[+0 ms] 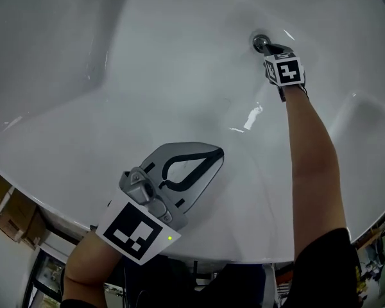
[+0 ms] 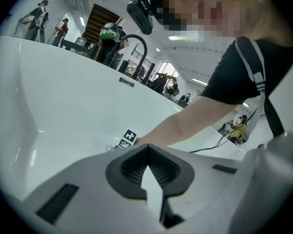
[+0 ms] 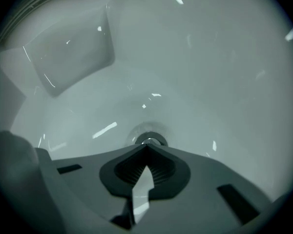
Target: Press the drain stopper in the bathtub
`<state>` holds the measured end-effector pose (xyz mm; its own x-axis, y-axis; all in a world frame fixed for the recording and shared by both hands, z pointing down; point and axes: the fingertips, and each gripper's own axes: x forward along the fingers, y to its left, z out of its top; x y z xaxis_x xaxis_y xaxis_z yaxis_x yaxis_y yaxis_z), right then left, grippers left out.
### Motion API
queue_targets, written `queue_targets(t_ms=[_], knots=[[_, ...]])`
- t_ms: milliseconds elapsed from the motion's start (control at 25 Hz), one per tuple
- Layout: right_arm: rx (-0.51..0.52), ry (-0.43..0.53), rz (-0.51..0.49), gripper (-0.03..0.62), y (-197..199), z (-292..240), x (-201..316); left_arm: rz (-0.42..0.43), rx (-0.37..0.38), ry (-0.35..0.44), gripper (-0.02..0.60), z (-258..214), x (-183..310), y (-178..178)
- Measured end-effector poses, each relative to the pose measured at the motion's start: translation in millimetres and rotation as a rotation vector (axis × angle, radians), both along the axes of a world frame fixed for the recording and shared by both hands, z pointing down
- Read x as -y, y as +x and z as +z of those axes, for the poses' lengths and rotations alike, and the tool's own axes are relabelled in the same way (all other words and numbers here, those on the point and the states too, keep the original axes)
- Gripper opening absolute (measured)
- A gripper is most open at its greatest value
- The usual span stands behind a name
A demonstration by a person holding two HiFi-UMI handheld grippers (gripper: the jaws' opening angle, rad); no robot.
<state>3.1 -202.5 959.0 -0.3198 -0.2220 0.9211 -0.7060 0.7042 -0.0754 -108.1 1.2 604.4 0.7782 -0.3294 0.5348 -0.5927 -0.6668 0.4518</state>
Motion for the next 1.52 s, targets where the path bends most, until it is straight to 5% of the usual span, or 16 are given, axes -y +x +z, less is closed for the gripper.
queue_targets(t_ms=[920,1520], knots=[[-0.075,-0.029,-0.009,0.011,-13.0,27.2,6.0,-0.039,-0.026,-0.064,0.006,0.4,-1.1,-9.7],[-0.111,-0.018,0.010,0.011,-13.7,30.0,8.2,-0.022,-0.007,-0.007,0.006,1.1,1.3,-7.2]])
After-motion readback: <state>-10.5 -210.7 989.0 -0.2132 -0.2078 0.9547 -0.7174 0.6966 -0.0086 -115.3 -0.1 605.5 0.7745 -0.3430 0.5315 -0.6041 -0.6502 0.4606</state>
